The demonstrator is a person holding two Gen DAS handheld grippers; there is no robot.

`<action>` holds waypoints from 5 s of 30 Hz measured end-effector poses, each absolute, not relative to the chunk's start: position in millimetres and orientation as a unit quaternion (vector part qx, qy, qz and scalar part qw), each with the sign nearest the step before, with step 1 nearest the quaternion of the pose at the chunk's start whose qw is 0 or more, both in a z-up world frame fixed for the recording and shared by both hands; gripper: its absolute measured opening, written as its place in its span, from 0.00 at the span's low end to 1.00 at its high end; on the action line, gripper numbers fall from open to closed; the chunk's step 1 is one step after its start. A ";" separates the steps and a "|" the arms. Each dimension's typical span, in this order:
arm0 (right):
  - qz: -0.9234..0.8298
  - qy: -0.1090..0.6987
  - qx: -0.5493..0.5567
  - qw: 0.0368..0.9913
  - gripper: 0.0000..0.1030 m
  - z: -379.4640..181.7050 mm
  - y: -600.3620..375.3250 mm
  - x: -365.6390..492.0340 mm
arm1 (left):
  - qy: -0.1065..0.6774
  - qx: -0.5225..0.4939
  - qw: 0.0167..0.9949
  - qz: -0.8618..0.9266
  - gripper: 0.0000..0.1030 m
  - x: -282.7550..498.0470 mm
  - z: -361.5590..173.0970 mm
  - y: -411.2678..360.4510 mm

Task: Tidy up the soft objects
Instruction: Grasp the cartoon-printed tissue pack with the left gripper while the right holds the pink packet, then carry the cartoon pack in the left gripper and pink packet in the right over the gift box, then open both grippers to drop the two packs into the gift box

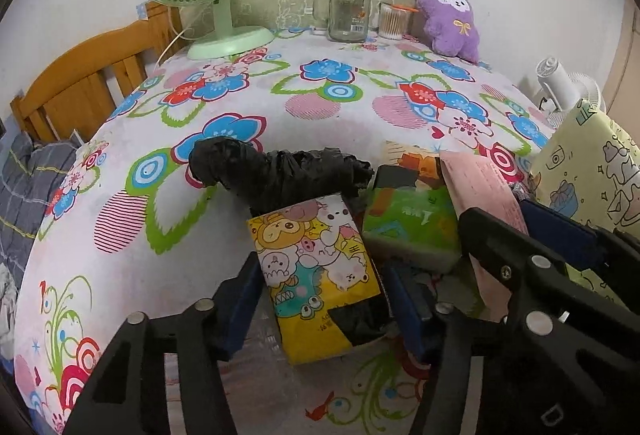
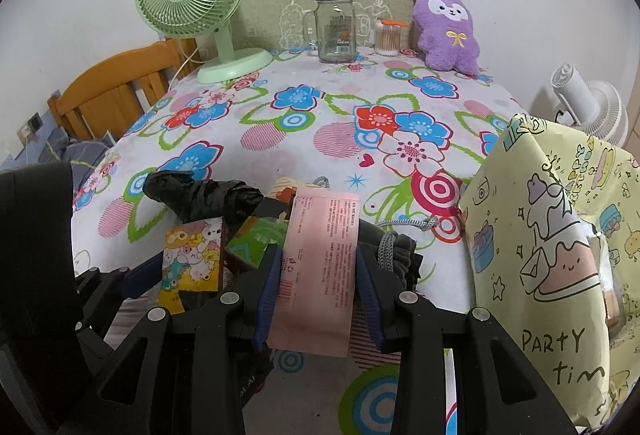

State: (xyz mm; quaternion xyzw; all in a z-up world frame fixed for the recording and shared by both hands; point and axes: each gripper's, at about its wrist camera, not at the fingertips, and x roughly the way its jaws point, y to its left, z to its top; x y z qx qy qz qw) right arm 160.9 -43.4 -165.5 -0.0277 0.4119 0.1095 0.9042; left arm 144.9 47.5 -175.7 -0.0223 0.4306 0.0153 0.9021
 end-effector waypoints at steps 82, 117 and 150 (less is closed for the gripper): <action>0.130 0.307 -0.012 0.943 0.39 -37.1 -135.3 97.1 | 0.302 -0.015 0.953 -0.008 0.50 76.9 -42.5 -45.5; 0.051 0.327 0.011 0.943 0.40 -64.8 -246.9 129.7 | 0.330 0.014 0.940 -0.087 0.50 125.1 -72.2 -155.6; 0.033 0.349 0.029 0.936 0.68 -90.5 -278.0 150.6 | 0.376 0.026 0.920 -0.109 0.85 147.7 -98.7 -184.6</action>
